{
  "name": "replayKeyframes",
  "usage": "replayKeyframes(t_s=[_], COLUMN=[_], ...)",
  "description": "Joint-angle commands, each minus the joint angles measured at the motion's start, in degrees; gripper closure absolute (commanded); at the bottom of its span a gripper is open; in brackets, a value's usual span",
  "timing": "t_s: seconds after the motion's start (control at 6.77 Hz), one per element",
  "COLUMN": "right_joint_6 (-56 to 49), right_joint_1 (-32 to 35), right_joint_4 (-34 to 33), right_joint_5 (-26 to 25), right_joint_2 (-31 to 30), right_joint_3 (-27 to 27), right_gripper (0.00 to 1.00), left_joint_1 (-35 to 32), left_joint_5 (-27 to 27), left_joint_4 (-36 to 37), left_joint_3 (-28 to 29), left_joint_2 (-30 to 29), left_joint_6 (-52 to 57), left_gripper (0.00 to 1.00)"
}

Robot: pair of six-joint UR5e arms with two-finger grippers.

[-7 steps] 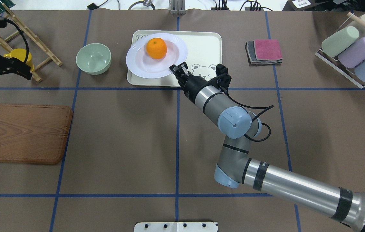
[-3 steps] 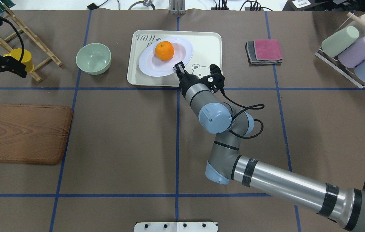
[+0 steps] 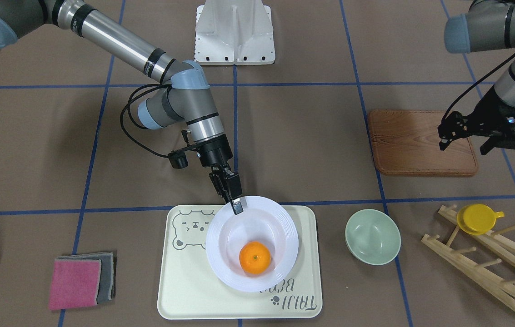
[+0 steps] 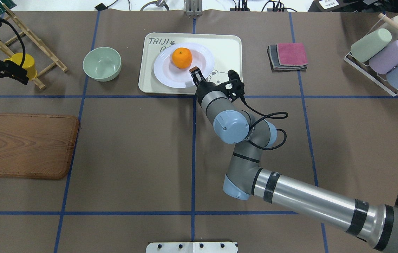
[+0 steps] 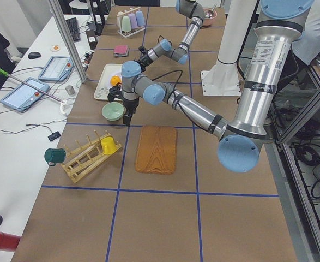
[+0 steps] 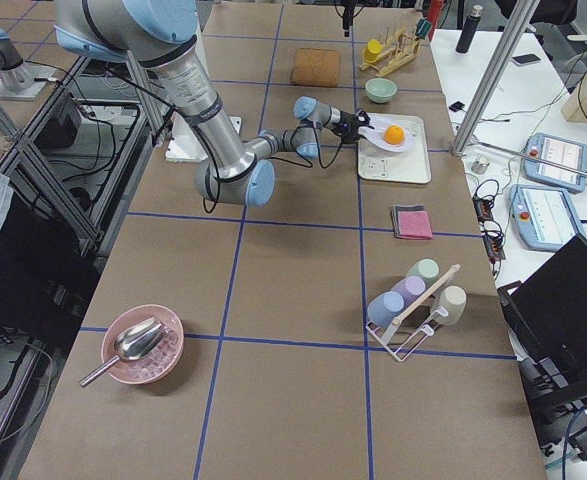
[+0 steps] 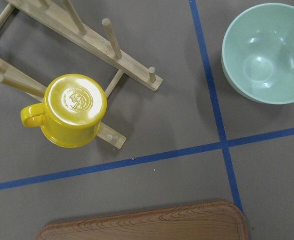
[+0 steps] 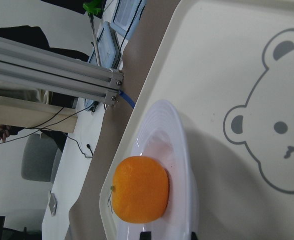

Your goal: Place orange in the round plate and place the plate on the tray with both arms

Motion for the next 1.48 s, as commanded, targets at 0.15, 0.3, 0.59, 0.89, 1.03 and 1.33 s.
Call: replayKeyframes(t_s=[0.15,0.3,0.59,0.89,1.03,1.33], right_joint_6=[-15.71,-25.36,-41.29,-49.51,-58.07,-69.13], right_joint_1=[6.11,8.40,13.31,22.61,26.57,38.15], right_joint_4=[-8.79,-13.90,-16.76,-16.33,-16.50,-18.07], right_joint_5=[21.78,30.40,44.47,55.59,57.97,71.28], right_joint_2=[-4.73,-7.47,-15.11,-19.77,-24.24,-28.22], right_joint_3=[11.24,17.75,25.78,26.95,28.96,28.98], right_gripper=[0.00,0.00,0.00,0.00,0.00,0.00], left_joint_1=[-0.41,-0.41,-1.80,-6.36,-10.04,-17.16], left_joint_5=[0.00,0.00,-0.09,-0.53,-0.62,-5.32], left_joint_4=[0.07,0.07,-0.02,-0.11,-0.11,-0.19], left_joint_3=[0.04,0.13,1.87,3.99,4.43,7.31], left_joint_2=[0.00,-0.09,-0.09,3.13,5.43,9.91], left_joint_6=[0.00,0.00,4.09,13.14,19.36,31.75], left_gripper=[0.04,0.04,0.04,0.03,0.03,0.03])
